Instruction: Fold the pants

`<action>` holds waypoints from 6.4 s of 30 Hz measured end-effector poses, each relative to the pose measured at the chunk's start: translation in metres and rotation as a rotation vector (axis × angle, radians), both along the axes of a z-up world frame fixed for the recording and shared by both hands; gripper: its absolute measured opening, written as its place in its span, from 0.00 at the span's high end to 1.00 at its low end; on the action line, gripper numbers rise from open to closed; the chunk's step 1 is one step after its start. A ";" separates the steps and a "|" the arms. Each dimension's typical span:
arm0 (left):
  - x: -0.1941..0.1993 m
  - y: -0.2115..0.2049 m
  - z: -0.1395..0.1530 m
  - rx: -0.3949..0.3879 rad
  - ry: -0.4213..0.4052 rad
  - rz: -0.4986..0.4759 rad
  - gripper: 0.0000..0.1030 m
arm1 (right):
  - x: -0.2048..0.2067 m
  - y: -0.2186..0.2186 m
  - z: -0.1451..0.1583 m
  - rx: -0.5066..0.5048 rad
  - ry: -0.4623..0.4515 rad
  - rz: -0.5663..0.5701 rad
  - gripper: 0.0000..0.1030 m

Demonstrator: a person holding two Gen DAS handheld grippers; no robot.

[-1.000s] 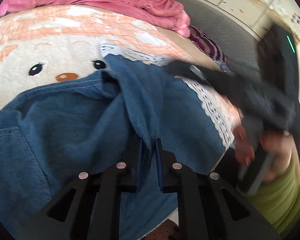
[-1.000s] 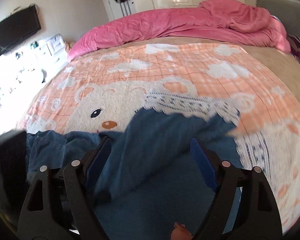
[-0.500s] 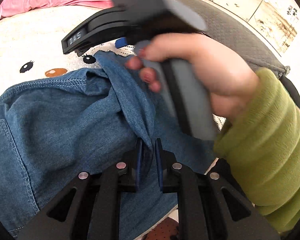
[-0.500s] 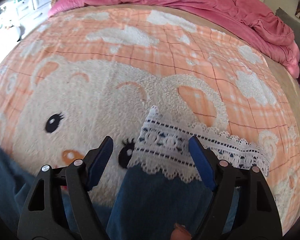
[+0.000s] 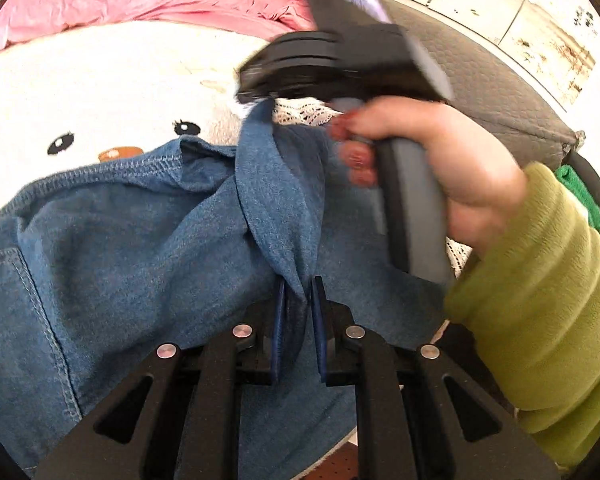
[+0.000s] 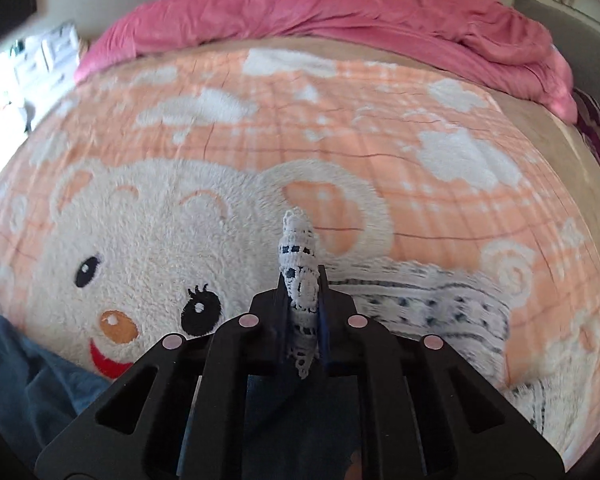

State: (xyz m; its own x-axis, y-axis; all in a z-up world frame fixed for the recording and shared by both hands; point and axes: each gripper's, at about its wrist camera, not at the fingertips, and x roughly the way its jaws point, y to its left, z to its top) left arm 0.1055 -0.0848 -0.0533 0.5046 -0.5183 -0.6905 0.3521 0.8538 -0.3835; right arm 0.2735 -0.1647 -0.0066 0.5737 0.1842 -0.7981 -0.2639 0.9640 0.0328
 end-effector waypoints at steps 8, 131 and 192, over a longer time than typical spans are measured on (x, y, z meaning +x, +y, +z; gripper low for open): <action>-0.003 -0.001 0.004 0.017 -0.054 0.025 0.75 | -0.043 -0.085 0.043 0.222 -0.069 -0.145 0.96; -0.070 0.224 0.048 0.165 0.045 0.682 0.29 | -0.257 -0.050 -0.018 -0.011 0.072 0.560 0.79; 0.118 0.065 0.040 -0.046 -0.092 0.151 0.92 | -0.034 -0.202 0.028 0.508 0.006 0.039 0.85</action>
State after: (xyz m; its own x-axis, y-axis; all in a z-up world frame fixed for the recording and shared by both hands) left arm 0.2230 -0.0194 -0.0136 0.6394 -0.4613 -0.6151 0.2566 0.8822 -0.3949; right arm 0.2392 -0.3665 0.0214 0.5541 0.5712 -0.6055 -0.2980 0.8153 0.4964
